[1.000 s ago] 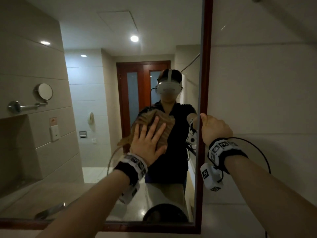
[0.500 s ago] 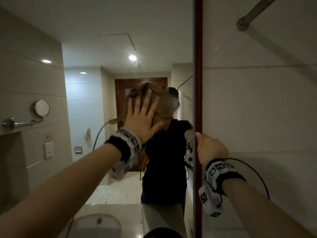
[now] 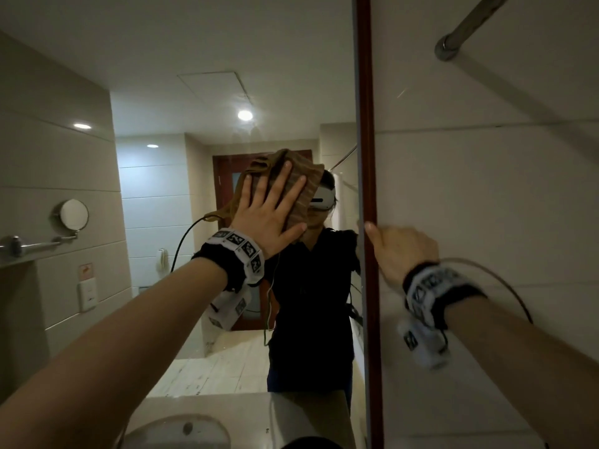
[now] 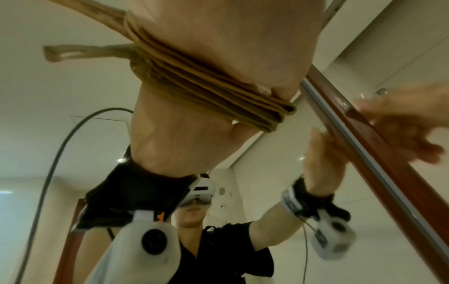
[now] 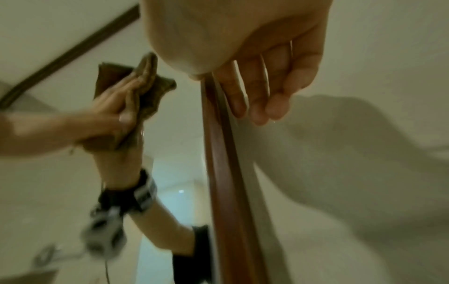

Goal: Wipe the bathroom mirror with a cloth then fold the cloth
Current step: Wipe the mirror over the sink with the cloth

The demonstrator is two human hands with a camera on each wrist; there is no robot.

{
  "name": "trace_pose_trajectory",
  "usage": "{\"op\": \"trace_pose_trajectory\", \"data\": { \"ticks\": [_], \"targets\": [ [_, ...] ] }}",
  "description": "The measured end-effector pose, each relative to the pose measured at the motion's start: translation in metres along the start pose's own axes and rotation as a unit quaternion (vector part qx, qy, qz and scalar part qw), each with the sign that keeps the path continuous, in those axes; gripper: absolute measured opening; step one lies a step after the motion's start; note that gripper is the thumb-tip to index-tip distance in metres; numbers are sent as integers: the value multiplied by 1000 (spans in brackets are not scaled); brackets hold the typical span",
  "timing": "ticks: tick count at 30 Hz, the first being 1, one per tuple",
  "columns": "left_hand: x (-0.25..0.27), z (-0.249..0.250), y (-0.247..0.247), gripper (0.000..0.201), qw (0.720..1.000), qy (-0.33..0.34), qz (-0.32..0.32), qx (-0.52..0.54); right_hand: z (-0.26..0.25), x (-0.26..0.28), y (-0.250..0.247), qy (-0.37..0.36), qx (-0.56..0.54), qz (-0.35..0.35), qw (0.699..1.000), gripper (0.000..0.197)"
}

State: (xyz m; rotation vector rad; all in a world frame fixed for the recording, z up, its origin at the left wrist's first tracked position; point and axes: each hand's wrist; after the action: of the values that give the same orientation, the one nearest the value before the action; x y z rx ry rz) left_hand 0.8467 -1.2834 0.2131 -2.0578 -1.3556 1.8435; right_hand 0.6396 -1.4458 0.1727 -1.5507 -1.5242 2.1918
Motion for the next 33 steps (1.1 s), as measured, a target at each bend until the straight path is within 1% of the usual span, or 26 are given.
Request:
{"op": "trace_pose_trajectory", "data": {
  "ticks": [2,4,6,8,11,13,15,17,19,21,23,24,25,26,27,29,30,31,32,33],
  "targets": [
    [-8,-2,-6,82,1000,5,-11,-1,-7,-30,-32,10,-23,42,999,74],
    [-21,-6,-16,82,1000,8,-18,-10,-15,-62,-64,30,-70,41,996,68],
    [-40,-12,-31,83,1000,-8,-20,-11,-16,-83,-79,20,-95,36,995,57],
    [-65,-22,-49,83,999,-31,-12,6,-14,-90,-79,7,-84,44,995,51],
    [-97,-36,-76,84,998,-61,-3,21,-10,-87,-74,12,-62,41,997,51],
    [-109,-42,-82,85,997,-76,6,20,-10,-90,-77,12,-60,31,998,52],
    [-108,-36,-80,87,996,-80,14,26,-10,-94,-78,6,-58,26,998,51],
    [-96,-19,-68,90,998,-54,18,10,-10,-97,-77,5,-65,13,998,52],
    [-73,-2,-45,92,999,16,12,-35,-9,-99,-76,7,-72,3,997,53],
    [-41,11,-22,90,991,104,-32,-79,-8,-101,-75,0,-75,-2,997,54],
    [-19,11,-11,87,974,158,-101,-124,-7,-101,-74,-3,-78,-10,997,56],
    [-19,5,-12,85,967,175,-118,-141,-7,-101,-74,-1,-80,-12,997,56],
    [-25,-2,-19,83,964,189,-109,-153,-7,-101,-74,1,-82,-12,997,56],
    [-36,-9,-29,83,966,188,-84,-156,-6,-100,-75,2,-85,-11,996,55],
    [-51,-17,-41,84,974,166,-47,-143,-7,-99,-75,2,-87,-10,996,55],
    [-84,-38,-68,84,996,56,20,-71,-6,-97,-75,3,-94,-7,996,54],
    [-100,-50,-80,82,998,-4,42,-39,-6,-96,-75,4,-97,-5,995,54],
    [-114,-60,-89,82,997,-51,51,-11,-6,-96,-73,3,-99,-3,995,54],
    [-124,-66,-93,83,995,-79,56,7,-6,-97,-72,1,-99,-1,995,54],
    [-131,-67,-94,84,994,-92,60,20,-5,-97,-71,0,-97,2,995,55]
  ]
}}
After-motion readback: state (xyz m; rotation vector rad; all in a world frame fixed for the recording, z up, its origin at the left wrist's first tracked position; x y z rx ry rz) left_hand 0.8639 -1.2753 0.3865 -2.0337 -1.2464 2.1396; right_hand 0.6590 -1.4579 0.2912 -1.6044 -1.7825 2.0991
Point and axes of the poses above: each hand's wrist, its own x-axis away from the middle knuckle, its own y-axis out of the palm, z = x × y, and after that the axes turned 13 degrees about x, right-handed
